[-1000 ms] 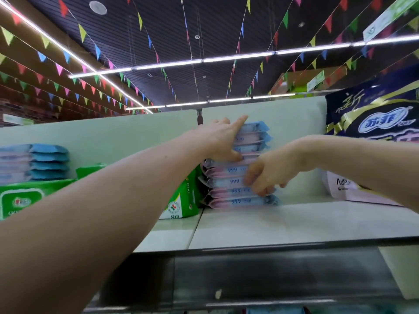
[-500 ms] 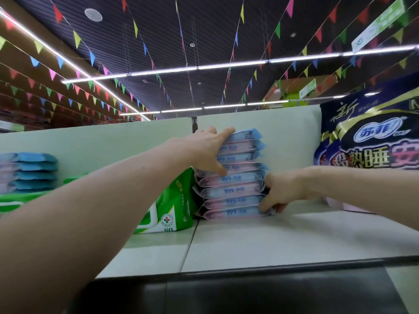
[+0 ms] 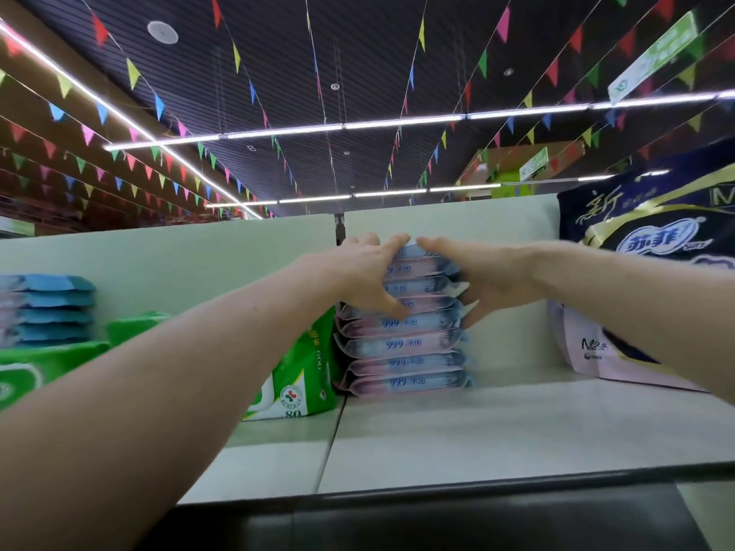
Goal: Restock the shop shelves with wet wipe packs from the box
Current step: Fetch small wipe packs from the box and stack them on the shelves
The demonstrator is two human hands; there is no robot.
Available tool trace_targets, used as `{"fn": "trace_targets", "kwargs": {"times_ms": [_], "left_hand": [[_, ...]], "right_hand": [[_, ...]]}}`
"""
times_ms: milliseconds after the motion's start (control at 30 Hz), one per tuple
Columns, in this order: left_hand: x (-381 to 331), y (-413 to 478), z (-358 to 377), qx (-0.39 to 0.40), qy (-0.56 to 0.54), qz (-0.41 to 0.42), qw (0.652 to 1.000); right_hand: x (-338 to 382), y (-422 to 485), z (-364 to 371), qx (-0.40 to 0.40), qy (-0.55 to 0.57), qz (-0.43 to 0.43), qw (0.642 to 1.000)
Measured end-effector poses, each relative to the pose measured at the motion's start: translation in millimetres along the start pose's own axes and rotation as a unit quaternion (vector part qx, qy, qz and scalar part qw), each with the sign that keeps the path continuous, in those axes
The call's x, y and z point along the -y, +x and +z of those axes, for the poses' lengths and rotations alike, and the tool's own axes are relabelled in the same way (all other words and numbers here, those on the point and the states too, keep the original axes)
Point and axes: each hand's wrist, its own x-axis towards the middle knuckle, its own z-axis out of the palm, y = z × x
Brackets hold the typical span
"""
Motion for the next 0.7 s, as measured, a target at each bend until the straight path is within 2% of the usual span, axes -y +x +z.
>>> {"fn": "trace_targets", "kwargs": {"times_ms": [100, 167, 200, 267, 367, 400, 467, 567, 700], "left_hand": [[-1, -2, 2, -0.004, 0.013, -0.011, 1.0], [0, -4, 0, -0.004, 0.004, -0.008, 1.0], [1, -6, -3, -0.006, -0.004, -0.005, 1.0], [4, -12, -8, -0.022, 0.002, -0.008, 1.0], [9, -28, -5, -0.058, 0.098, -0.021, 0.993], [10, -33, -1, -0.062, 0.127, -0.022, 0.99], [12, -39, 9, -0.06, 0.159, -0.029, 0.985], [12, -37, 18, -0.05, 0.172, -0.046, 0.983], [5, -36, 16, -0.045, 0.211, -0.055, 0.975]], "right_hand": [[2, 5, 10, -0.003, -0.065, 0.003, 0.998], [5, 1, 8, -0.069, -0.175, 0.012, 0.982], [7, 0, 7, -0.125, -0.242, -0.002, 0.962], [7, -5, 9, -0.218, -0.38, -0.094, 0.894], [1, -12, 22, -0.216, -0.6, -0.222, 0.738], [-3, -12, 26, -0.206, -0.652, -0.233, 0.692], [-8, -7, 32, -0.19, -0.72, -0.215, 0.632], [-11, 1, 35, -0.173, -0.757, -0.185, 0.603], [-11, 3, 35, -0.171, -0.758, -0.172, 0.606]]}}
